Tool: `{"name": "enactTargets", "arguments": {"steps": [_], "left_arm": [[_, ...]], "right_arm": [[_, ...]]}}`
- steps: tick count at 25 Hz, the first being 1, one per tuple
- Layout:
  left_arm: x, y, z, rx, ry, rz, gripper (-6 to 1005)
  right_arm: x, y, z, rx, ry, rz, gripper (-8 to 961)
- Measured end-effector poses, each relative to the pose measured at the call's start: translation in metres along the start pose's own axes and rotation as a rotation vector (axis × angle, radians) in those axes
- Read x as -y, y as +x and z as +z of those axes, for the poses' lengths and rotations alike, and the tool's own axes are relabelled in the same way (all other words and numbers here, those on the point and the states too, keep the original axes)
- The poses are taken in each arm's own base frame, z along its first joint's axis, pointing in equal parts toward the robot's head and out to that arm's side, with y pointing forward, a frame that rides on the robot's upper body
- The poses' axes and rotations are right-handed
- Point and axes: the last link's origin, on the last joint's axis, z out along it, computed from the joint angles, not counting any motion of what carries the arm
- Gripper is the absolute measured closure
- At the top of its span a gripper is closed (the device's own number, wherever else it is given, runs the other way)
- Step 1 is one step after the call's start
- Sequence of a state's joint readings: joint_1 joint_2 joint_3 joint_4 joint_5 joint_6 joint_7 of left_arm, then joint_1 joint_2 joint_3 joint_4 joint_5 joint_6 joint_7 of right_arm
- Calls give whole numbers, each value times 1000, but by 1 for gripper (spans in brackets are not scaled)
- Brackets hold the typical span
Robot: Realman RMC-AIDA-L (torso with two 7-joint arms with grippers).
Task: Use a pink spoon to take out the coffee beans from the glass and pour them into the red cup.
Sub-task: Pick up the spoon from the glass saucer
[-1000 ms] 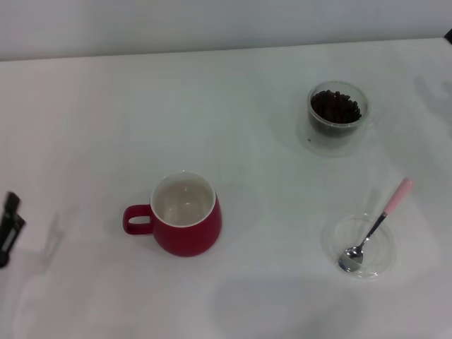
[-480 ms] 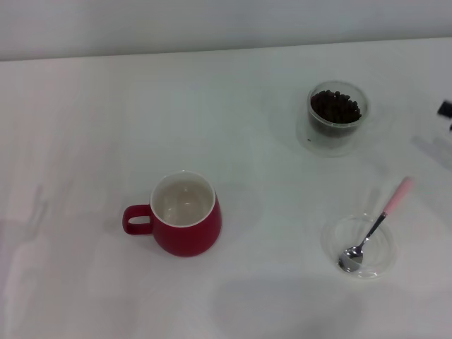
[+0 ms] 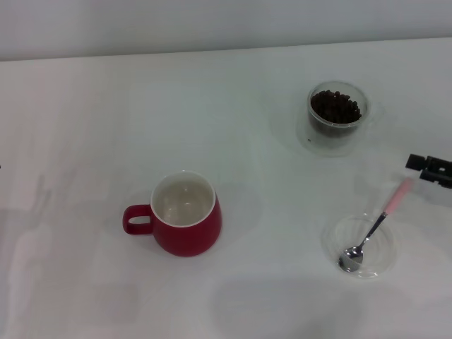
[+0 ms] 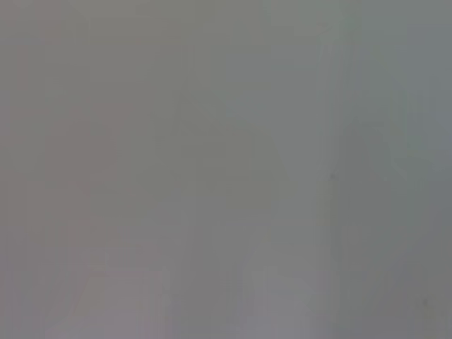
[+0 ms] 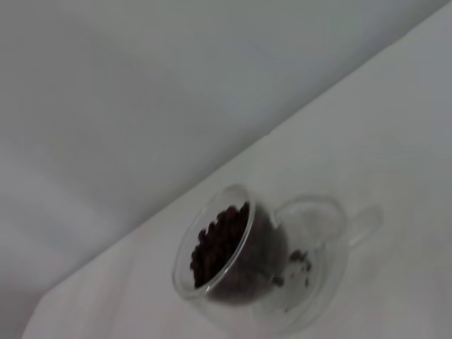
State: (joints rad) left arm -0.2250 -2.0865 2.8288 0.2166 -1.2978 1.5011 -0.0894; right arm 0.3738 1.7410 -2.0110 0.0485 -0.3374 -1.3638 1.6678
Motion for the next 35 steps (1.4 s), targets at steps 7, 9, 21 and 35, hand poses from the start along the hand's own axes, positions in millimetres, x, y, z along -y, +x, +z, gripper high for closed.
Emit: {"name": "enactTargets", "arguments": {"steps": [7,9,21,35], "left_arm": [[0,1,3,-5,-2,-18,149],[1,1,3,-4,-2,-23,149],[2,1,4,-5,-4,-19,149],[3,1,3,-3,-2,-17,148]], "right_arm": [[-1,8,10,-41,12,-4,140],[-1,8,11,-42,10,-5,144],[-4,21,14,-73,-9,2,167],[-10,20,15,-61,-47,16,549]]}}
